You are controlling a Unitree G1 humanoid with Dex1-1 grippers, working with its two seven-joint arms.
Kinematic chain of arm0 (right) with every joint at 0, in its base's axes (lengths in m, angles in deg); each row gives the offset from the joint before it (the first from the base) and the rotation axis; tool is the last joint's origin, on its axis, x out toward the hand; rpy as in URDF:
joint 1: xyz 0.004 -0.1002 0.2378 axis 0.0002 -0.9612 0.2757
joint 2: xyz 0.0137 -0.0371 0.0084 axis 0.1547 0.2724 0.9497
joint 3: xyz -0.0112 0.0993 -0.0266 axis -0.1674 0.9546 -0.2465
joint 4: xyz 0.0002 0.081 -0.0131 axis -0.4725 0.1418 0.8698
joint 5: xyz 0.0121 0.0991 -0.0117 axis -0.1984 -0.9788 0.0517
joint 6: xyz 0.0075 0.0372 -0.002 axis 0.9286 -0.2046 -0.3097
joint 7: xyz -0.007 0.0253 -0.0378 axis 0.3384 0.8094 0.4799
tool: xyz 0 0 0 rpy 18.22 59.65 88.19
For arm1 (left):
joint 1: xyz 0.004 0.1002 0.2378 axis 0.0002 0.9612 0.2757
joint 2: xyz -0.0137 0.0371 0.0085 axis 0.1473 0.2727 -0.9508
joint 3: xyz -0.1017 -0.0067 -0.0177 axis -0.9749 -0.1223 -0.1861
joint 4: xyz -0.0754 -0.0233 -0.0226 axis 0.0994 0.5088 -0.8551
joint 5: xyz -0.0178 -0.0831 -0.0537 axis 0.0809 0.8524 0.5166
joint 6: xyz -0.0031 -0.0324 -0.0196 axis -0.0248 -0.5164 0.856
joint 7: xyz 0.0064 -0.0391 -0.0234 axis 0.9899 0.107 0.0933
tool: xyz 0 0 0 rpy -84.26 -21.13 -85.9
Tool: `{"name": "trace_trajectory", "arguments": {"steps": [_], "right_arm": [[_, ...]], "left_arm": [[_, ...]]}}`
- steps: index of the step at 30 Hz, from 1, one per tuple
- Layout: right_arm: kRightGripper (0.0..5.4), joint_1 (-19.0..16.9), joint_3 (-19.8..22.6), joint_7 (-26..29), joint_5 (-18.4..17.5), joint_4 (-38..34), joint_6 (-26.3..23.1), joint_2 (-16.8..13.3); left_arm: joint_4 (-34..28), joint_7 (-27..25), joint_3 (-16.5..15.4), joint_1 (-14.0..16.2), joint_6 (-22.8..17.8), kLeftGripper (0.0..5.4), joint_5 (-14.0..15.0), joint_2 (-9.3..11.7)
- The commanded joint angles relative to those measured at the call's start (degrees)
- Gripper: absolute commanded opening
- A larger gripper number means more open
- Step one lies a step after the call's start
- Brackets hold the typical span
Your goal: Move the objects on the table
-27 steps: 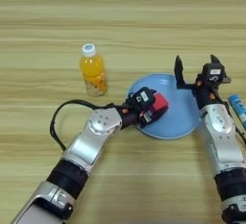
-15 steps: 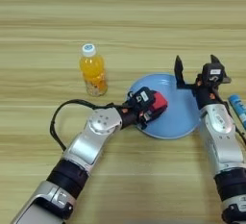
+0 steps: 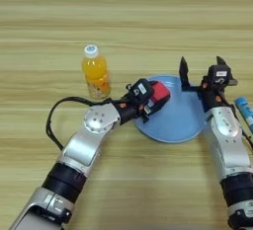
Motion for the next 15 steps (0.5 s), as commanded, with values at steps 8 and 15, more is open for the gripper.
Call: {"name": "trace_trajectory", "arguments": {"steps": [8,15], "right_arm": [[5.4,0.2,0.0,-0.3,0.0,-0.3,-0.8,0.0],[5.4,0.4,0.1,-0.5,0.1,-0.1,-0.7,0.1]], "left_arm": [[-11.2,-0.4,-4.5,5.1,-4.7,2.35,3.9,4.7],[-11.4,0.2,-7.1,10.1,-4.4,2.35,3.9,7.9]]}}
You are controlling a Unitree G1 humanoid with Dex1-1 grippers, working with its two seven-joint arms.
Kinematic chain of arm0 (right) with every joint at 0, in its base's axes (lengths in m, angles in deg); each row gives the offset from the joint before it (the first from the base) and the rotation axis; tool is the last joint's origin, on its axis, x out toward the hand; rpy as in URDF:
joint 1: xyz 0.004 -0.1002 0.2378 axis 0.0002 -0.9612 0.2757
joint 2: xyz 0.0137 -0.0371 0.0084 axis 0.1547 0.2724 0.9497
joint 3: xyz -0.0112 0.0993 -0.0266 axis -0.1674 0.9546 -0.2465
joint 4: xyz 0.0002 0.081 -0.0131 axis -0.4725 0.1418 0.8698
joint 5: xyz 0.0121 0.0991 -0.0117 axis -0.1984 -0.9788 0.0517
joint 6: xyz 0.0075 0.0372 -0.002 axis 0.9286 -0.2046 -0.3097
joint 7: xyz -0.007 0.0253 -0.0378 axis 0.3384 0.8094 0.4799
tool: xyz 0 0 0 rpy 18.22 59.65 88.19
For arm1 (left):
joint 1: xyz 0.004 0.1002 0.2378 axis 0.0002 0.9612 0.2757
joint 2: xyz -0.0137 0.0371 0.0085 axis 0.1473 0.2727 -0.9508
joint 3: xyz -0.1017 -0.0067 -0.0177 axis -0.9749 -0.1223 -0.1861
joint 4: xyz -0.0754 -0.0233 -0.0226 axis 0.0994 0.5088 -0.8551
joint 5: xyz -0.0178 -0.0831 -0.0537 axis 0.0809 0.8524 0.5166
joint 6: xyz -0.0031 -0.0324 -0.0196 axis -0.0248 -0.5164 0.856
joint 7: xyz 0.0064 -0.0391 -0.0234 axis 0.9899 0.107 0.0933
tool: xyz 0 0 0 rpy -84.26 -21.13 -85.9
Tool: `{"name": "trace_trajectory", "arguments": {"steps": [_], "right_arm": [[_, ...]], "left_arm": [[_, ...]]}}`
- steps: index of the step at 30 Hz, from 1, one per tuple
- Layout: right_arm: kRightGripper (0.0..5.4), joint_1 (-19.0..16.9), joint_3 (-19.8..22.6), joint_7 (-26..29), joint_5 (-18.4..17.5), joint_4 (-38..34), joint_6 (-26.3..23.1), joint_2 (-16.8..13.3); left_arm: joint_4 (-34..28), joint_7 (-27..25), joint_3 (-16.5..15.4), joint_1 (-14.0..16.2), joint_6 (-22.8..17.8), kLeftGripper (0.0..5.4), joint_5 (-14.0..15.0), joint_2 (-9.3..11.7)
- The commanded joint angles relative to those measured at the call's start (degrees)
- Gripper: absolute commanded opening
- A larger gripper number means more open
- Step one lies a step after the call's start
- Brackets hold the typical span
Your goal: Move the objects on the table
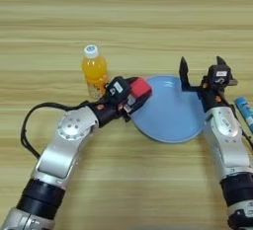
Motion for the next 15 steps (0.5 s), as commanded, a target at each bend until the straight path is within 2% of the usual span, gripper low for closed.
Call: {"name": "trace_trajectory", "arguments": {"steps": [1,5,15], "right_arm": [[5.4,0.4,0.1,-0.5,0.1,-0.1,-0.7,0.1],[5.4,0.6,0.1,-0.5,0.1,0.1,-0.7,0.0],[5.4,0.5,0.0,-0.4,0.1,-0.2,-0.9,0.1]], "left_arm": [[-0.6,0.3,-2.2,3.0,-0.3,2.35,0.6,2.4],[-0.1,0.5,-2.9,5.0,-0.2,2.35,0.7,3.0],[-1.0,0.8,-4.5,7.9,-0.2,2.35,1.1,3.7]]}}
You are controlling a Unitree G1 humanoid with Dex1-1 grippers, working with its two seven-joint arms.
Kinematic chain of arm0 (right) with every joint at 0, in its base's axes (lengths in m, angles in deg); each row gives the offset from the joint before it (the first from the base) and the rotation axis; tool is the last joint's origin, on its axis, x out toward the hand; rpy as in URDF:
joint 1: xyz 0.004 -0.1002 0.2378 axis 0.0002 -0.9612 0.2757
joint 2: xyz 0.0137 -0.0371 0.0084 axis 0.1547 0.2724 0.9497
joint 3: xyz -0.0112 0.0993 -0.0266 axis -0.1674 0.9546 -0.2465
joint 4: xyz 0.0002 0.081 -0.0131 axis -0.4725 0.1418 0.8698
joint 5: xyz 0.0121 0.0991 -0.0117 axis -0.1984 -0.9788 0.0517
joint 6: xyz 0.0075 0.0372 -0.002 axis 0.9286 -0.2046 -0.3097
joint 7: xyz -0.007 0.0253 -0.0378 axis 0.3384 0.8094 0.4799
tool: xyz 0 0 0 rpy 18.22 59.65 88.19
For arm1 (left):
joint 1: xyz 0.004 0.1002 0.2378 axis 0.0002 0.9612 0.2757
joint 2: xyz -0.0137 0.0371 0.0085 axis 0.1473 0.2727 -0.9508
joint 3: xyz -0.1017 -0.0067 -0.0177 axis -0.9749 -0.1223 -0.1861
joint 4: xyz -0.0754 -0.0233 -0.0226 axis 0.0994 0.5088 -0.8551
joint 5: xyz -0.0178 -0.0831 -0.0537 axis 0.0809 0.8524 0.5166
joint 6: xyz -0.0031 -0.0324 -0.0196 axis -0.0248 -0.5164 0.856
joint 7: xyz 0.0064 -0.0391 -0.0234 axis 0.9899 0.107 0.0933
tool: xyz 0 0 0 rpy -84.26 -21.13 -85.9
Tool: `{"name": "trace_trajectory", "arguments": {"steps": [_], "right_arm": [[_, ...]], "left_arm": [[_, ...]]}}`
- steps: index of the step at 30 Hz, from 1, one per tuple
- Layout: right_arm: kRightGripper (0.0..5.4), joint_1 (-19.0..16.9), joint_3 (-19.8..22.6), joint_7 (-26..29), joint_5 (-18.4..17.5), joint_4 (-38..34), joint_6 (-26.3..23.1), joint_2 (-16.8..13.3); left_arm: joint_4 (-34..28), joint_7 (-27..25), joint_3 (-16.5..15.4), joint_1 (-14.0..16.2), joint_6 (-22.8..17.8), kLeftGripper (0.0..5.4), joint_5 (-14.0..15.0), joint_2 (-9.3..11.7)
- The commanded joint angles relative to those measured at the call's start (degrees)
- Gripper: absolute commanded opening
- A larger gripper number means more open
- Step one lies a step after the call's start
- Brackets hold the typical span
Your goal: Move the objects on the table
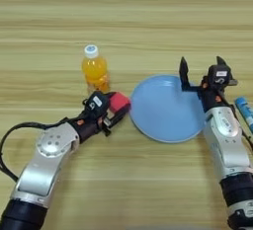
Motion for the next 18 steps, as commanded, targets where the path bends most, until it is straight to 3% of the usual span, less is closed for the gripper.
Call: {"name": "trace_trajectory", "arguments": {"steps": [1,18], "right_arm": [[5.4,0.5,-0.1,-0.4,0.1,-0.2,-0.9,0.1],[5.4,0.6,-0.1,-0.4,0.1,0.3,-0.8,0.1]], "left_arm": [[-0.6,0.4,-0.3,1.4,-0.3,2.35,-0.1,0.9],[1.3,1.6,-0.2,1.9,0.5,2.34,-1.0,1.6]]}}
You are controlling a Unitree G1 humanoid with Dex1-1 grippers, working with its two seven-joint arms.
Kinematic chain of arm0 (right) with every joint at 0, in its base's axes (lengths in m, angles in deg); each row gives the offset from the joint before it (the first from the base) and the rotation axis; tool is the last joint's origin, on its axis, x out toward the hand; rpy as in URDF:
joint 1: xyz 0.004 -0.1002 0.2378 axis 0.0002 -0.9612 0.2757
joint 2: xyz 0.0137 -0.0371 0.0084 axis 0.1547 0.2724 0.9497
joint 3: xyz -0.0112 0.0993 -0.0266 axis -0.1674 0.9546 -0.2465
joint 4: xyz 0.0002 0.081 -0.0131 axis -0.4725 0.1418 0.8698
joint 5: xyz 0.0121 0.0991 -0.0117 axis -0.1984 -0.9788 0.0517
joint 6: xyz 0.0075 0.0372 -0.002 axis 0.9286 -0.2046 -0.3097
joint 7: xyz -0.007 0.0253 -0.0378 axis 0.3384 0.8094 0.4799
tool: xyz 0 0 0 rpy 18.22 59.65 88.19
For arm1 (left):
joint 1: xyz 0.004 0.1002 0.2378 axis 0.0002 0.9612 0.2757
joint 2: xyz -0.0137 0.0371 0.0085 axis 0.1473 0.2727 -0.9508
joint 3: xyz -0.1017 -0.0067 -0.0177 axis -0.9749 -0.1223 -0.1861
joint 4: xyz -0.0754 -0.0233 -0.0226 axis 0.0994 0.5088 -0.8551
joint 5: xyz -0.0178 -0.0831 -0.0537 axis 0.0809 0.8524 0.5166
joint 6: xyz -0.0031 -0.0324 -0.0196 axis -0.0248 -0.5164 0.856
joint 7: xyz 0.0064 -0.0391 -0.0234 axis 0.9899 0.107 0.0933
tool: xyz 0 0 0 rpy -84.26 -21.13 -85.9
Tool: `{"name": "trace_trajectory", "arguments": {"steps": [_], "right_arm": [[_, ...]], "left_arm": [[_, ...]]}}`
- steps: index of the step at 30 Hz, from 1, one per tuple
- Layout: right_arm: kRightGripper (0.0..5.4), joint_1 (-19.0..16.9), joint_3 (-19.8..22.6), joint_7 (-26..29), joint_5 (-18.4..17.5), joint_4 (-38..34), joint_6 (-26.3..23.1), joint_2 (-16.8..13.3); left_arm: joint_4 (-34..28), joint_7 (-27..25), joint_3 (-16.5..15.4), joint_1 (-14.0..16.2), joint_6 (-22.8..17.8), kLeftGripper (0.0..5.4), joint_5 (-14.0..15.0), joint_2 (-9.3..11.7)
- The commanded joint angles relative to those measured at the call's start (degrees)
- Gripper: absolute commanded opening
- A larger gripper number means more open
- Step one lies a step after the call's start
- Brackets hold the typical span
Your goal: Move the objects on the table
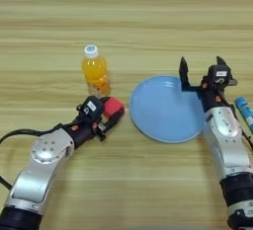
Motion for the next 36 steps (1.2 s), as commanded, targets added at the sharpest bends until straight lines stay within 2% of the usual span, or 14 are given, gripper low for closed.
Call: {"name": "trace_trajectory", "arguments": {"steps": [1,3,6,14,19,24,31,36], "right_arm": [[5.4,0.6,-0.1,-0.4,0.1,0.4,-0.7,0.0],[5.4,0.7,0.0,-0.3,0.1,0.6,-0.7,0.0],[5.4,0.7,-0.1,-0.3,0.2,0.8,-0.7,0.0],[5.4,0.6,0.1,-0.4,0.2,0.9,-0.5,-0.1],[5.4,0.6,0.2,-0.4,0.2,0.9,-0.5,-0.2],[5.4,0.6,0.3,-0.2,0.1,1.2,-0.4,-0.3],[5.4,0.8,0.4,-0.3,0.1,1.5,-0.3,-0.4],[5.4,1.1,0.4,-0.3,0.2,2.0,-0.1,-0.4]], "left_arm": [[1.1,0.6,0.1,0.0,0.4,2.34,-1.0,0.6],[1.4,0.8,0.1,-0.2,0.5,2.34,-1.0,0.6],[1.8,1.2,0.0,-0.5,1.0,2.78,-1.4,0.5],[2.3,1.4,1.5,-0.3,9.7,3.54,-0.2,-3.3],[3.3,1.9,1.1,-0.2,11.6,4.15,0.4,-4.9],[3.5,1.8,1.2,0.5,12.6,4.59,0.7,-4.8],[2.8,0.1,0.0,2.0,12.9,5.32,2.0,-2.7],[0.9,-0.2,-2.2,3.6,12.1,5.37,3.2,-1.0]]}}
